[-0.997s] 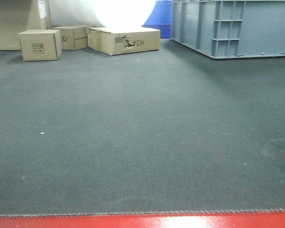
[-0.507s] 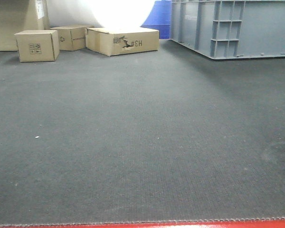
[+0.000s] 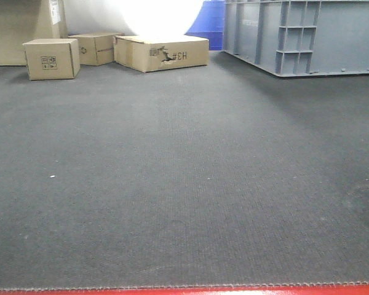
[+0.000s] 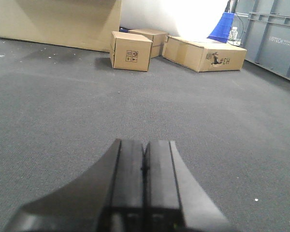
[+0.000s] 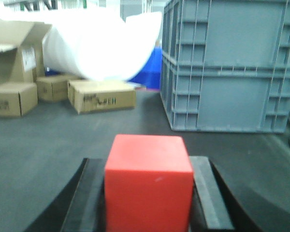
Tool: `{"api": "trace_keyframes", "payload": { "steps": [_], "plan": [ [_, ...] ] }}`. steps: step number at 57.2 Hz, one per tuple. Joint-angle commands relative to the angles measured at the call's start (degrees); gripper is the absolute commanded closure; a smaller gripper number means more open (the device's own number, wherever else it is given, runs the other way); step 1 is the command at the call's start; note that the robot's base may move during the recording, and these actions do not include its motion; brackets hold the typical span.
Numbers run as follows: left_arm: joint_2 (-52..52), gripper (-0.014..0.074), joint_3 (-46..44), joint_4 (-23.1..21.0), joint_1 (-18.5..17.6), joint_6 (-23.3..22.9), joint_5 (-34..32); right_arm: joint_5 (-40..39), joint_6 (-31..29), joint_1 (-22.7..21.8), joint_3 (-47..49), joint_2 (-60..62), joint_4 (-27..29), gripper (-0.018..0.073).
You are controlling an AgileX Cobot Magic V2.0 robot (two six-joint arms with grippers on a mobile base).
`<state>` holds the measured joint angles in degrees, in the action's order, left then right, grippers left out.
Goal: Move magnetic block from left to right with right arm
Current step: 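Stop the base at the grey table, cube held in right gripper, then lower the red cube onto the grey table with the right gripper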
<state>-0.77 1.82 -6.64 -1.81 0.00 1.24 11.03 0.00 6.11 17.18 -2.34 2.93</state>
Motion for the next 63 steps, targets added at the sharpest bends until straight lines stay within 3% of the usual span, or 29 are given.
{"api": "trace_keyframes", "payload": {
  "steps": [1, 16, 27, 36, 52, 57, 63],
  "plan": [
    [-0.6, 0.0722, 0.4, -0.2, -0.3, 0.0, -4.5, -7.1, -0.6, -0.2, 3.0, -1.4, -0.5, 0.0307],
    [-0.6, 0.0722, 0.4, -0.2, -0.3, 0.0, -4.5, -2.4, -0.6, -0.1, 10.3, -13.5, -0.3, 0.0307],
    [-0.6, 0.0722, 0.4, -0.2, -0.3, 0.0, -4.5, 6.3, -0.6, 0.8, 17.0, -28.4, -1.0, 0.0307],
    [-0.6, 0.0722, 0.4, -0.2, -0.3, 0.0, -4.5, 11.8, -0.6, 5.6, 23.0, -40.9, -2.9, 0.0307],
    [-0.6, 0.0722, 0.4, -0.2, -0.3, 0.0, -4.5, 13.1, -0.3, 19.5, 32.5, -62.6, -4.4, 0.0307],
    [-0.6, 0.0722, 0.4, -0.2, -0.3, 0.0, -4.5, 16.4, 4.7, 22.8, 36.6, -69.3, -5.5, 0.0306],
    [-0.6, 0.0722, 0.4, -0.2, -0.3, 0.0, -4.5, 24.1, 19.4, 27.0, 43.1, -77.9, -9.7, 0.0305]
  ]
}}
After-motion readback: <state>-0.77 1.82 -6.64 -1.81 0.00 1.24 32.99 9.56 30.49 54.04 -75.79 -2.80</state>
